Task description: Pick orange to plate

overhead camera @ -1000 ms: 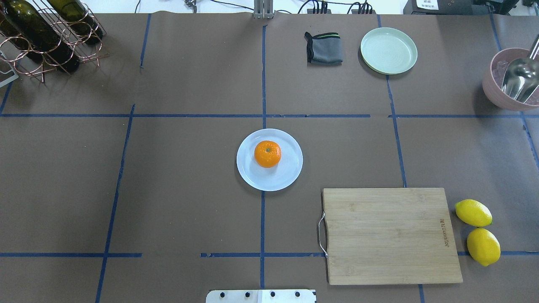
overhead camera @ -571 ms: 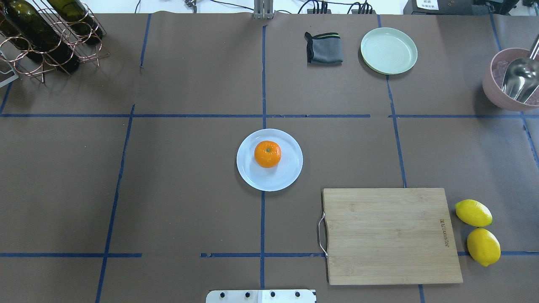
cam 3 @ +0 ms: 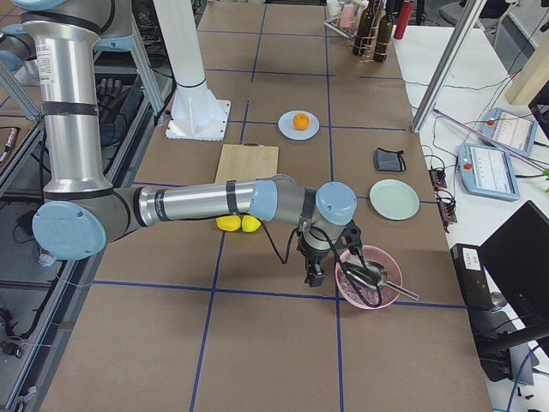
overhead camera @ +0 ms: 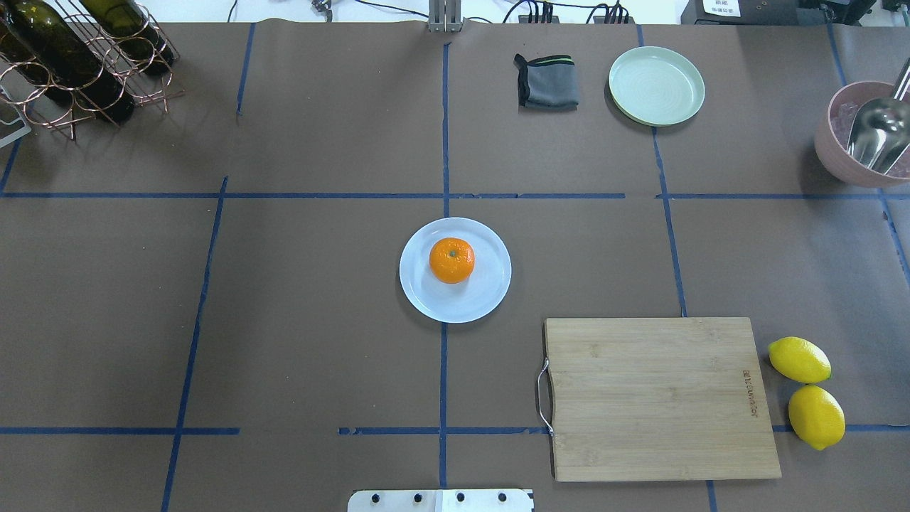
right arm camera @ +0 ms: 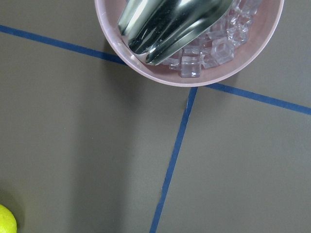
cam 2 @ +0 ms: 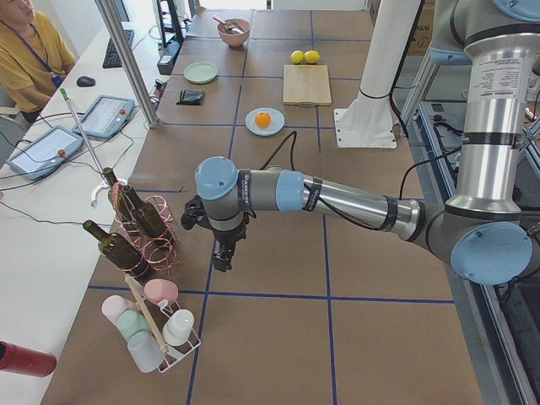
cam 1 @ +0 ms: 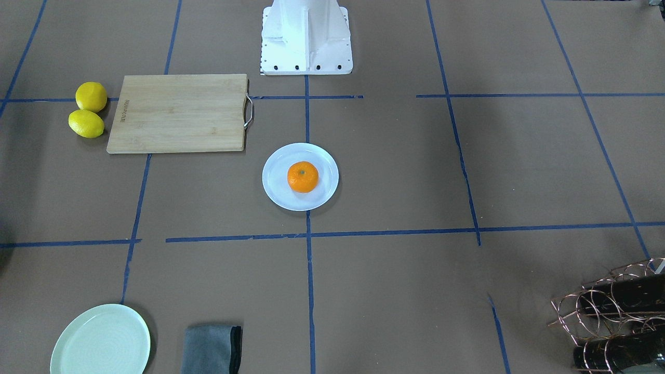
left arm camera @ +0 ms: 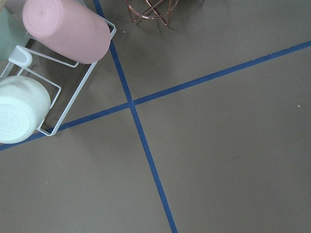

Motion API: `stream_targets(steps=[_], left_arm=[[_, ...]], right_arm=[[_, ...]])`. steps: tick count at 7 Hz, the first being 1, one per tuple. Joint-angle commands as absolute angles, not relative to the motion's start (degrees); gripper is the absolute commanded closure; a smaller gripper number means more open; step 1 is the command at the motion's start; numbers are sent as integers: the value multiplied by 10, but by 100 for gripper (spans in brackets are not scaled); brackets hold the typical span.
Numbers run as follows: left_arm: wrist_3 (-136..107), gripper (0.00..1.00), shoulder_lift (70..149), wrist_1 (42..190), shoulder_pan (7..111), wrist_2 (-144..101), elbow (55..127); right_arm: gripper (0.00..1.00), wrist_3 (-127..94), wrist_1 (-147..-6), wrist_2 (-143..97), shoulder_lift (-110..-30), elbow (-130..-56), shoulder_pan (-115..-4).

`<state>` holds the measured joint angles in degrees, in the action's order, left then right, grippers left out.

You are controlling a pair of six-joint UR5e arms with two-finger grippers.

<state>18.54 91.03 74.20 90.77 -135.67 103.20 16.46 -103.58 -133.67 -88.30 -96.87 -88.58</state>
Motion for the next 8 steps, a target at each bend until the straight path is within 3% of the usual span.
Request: stream_targets(steps=[1,8], left_arm=[[186,0,912,718,907,-1358,1032],[187,0,910,787,907,-1364,965]], right_arm=[[0,123,-972,-1336,-895,-971,-882],[0,72,-950,-1362,-897,-967,-876]])
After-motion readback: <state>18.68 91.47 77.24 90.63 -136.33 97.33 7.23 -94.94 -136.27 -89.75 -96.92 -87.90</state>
